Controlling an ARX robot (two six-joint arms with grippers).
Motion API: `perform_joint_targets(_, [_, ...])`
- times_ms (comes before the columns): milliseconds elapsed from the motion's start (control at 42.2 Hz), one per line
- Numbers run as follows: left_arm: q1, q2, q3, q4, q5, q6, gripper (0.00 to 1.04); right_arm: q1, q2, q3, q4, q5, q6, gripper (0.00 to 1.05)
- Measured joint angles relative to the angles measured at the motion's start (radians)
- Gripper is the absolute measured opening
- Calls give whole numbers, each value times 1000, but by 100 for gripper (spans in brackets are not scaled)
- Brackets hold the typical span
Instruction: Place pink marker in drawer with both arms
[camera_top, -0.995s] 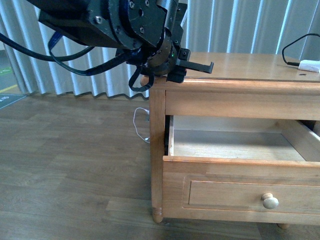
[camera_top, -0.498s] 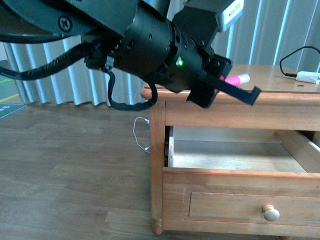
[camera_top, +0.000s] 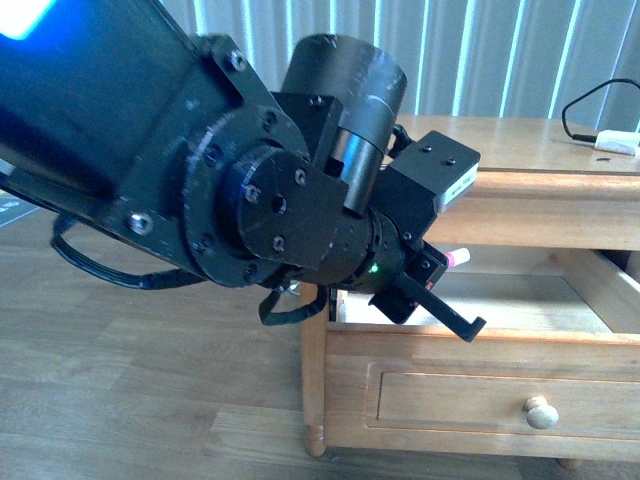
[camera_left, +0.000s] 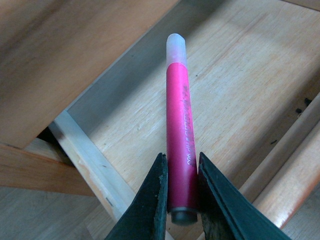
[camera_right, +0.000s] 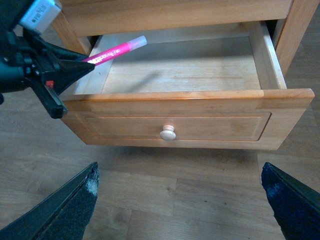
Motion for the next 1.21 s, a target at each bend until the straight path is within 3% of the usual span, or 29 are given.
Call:
perform_joint_targets(498, [-2, 91, 88, -20, -15, -10, 15, 0, 0, 0, 0, 0, 0, 96])
perform_joint_targets(687, [0, 79, 69, 37, -99, -45, 51, 0, 0, 0, 0, 0, 0, 96])
perform_joint_targets(948, [37, -153, -130, 156, -265, -140, 99, 0, 0, 0, 0, 0, 0, 96])
perform_joint_targets(1209, [76, -565, -448, 204, -268, -165, 98, 0, 0, 0, 0, 0, 0, 96])
